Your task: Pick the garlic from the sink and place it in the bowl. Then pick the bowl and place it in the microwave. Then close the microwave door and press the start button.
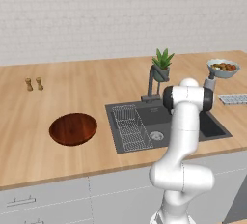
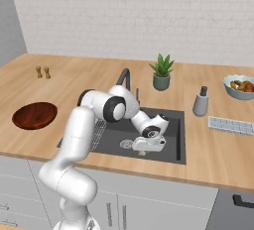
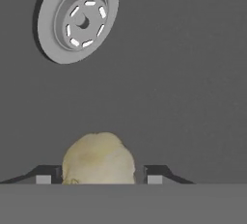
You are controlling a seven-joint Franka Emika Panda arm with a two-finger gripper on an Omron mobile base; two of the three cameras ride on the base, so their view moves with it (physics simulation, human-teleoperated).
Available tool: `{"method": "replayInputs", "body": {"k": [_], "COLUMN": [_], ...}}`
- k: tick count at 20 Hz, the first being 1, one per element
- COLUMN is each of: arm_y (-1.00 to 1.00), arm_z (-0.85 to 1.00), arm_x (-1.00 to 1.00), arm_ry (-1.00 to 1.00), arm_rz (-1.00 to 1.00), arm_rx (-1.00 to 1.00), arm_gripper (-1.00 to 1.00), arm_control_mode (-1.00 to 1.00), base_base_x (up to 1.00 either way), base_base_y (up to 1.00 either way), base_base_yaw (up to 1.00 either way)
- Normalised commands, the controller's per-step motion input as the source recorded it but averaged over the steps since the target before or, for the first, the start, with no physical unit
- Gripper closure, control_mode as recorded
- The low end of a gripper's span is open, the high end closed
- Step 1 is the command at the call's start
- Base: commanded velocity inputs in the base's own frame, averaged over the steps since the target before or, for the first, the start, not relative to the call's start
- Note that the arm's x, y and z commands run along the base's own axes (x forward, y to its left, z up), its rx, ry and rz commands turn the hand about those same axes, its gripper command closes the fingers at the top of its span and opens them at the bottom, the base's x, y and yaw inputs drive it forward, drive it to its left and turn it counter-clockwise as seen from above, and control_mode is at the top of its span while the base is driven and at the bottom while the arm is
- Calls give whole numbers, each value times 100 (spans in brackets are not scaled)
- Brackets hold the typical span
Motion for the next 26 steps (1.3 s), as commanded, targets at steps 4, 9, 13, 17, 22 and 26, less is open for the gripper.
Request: {"method": "replayInputs", "body": {"k": [4,9,13,17,22,26], "arm_y": [13,17,0,-10,6,77], "arm_z": [-16,3,68,100,100,100], "arm_x": [-1,-7,-15,-41,-74,-83], "arm_ry": [-3,-5,-15,-23,-24,-23], "arm_rz": [1,0,0,3,6,3], "arm_rx": [0,0,0,0,-2,-13], "arm_gripper": [100,100,100,100,100,100], "arm_control_mode": [-100,-100,-100,-100,-100,-100], "base_base_x": [0,0,0,0,0,0], "base_base_y": [0,0,0,0,0,0], "base_base_yaw": [0,0,0,0,0,0]}}
